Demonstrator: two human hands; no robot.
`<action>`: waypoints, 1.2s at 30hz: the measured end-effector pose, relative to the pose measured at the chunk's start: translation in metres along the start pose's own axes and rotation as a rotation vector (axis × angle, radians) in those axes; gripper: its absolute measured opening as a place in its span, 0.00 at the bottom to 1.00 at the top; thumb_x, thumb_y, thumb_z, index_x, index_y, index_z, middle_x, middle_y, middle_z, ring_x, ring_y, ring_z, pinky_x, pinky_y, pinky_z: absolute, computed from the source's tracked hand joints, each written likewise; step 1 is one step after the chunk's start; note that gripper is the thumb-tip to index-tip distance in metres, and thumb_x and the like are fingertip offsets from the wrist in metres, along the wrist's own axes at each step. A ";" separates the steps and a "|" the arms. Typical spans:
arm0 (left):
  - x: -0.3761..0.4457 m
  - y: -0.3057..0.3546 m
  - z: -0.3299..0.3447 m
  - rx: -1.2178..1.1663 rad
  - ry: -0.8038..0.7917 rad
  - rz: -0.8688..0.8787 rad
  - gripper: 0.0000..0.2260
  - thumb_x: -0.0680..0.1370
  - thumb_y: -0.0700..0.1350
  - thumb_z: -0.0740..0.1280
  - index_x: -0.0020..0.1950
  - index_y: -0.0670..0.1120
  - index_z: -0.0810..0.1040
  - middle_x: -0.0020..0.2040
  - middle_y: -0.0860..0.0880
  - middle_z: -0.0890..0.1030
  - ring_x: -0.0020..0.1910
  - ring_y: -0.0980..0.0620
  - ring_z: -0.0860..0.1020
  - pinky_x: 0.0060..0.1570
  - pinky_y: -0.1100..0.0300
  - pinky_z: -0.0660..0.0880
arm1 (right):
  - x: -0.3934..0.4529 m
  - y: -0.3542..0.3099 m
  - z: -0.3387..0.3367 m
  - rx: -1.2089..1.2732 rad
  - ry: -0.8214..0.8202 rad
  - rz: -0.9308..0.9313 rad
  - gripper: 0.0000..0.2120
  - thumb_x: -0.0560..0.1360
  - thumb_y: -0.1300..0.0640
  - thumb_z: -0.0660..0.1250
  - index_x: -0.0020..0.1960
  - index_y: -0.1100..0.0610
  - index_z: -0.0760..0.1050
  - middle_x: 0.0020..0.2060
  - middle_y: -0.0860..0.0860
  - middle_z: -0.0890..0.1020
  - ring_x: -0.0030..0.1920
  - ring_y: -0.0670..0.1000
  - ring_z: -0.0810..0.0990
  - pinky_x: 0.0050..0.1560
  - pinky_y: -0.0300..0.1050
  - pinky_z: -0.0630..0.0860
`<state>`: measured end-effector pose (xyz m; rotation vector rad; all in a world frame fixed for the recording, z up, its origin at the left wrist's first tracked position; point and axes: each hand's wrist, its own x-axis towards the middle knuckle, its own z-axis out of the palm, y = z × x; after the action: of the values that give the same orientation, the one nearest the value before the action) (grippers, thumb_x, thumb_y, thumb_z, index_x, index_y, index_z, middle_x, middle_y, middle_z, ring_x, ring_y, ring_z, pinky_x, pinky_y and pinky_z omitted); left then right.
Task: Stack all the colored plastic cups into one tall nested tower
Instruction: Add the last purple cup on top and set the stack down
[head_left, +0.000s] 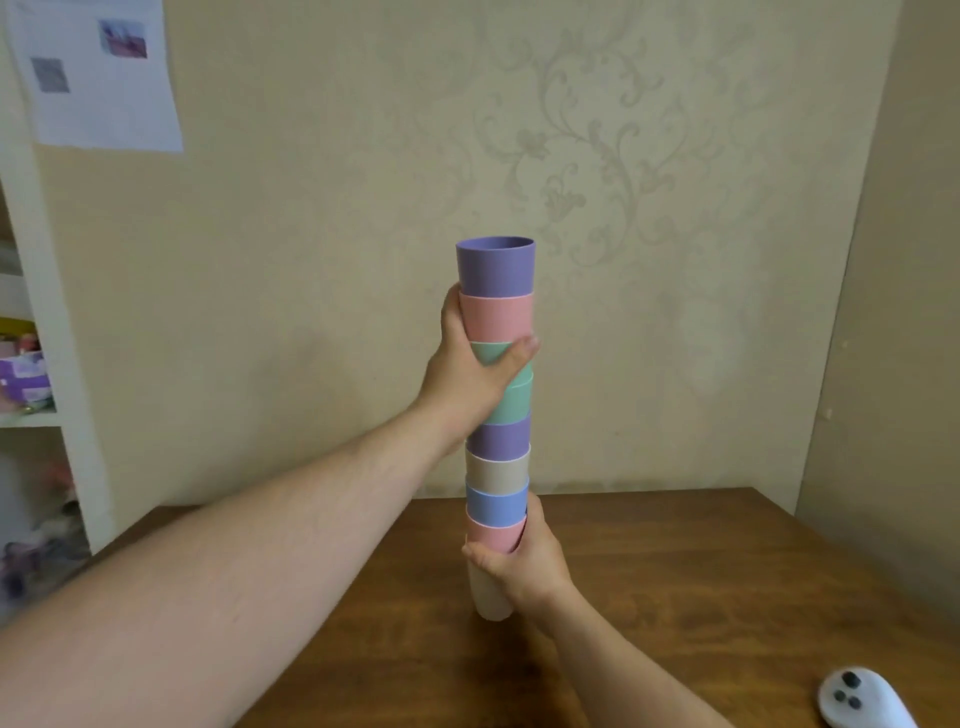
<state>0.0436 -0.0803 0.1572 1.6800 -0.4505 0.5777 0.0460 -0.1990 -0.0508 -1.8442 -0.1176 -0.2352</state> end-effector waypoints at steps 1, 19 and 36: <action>-0.008 -0.014 -0.001 0.026 -0.027 -0.029 0.44 0.74 0.58 0.79 0.82 0.63 0.57 0.64 0.61 0.82 0.60 0.53 0.85 0.60 0.51 0.83 | -0.001 0.001 0.000 0.012 -0.007 -0.001 0.40 0.66 0.47 0.85 0.71 0.35 0.68 0.59 0.39 0.84 0.59 0.46 0.84 0.63 0.53 0.83; -0.111 -0.206 -0.004 0.208 -0.271 -0.472 0.38 0.70 0.48 0.85 0.76 0.60 0.73 0.67 0.59 0.84 0.63 0.61 0.83 0.59 0.62 0.82 | 0.021 0.039 -0.009 -0.280 -0.123 -0.084 0.43 0.62 0.48 0.85 0.72 0.35 0.71 0.62 0.38 0.83 0.62 0.41 0.82 0.64 0.48 0.82; -0.021 -0.274 0.010 0.276 -0.122 -0.484 0.36 0.72 0.49 0.84 0.78 0.53 0.73 0.65 0.54 0.83 0.61 0.52 0.82 0.59 0.57 0.78 | 0.127 0.060 0.023 -0.315 -0.031 -0.012 0.27 0.69 0.52 0.85 0.66 0.49 0.81 0.51 0.44 0.86 0.49 0.43 0.84 0.51 0.44 0.81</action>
<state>0.1894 -0.0405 -0.0731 2.0088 -0.0389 0.1846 0.1842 -0.1993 -0.0853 -2.1610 -0.1179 -0.2435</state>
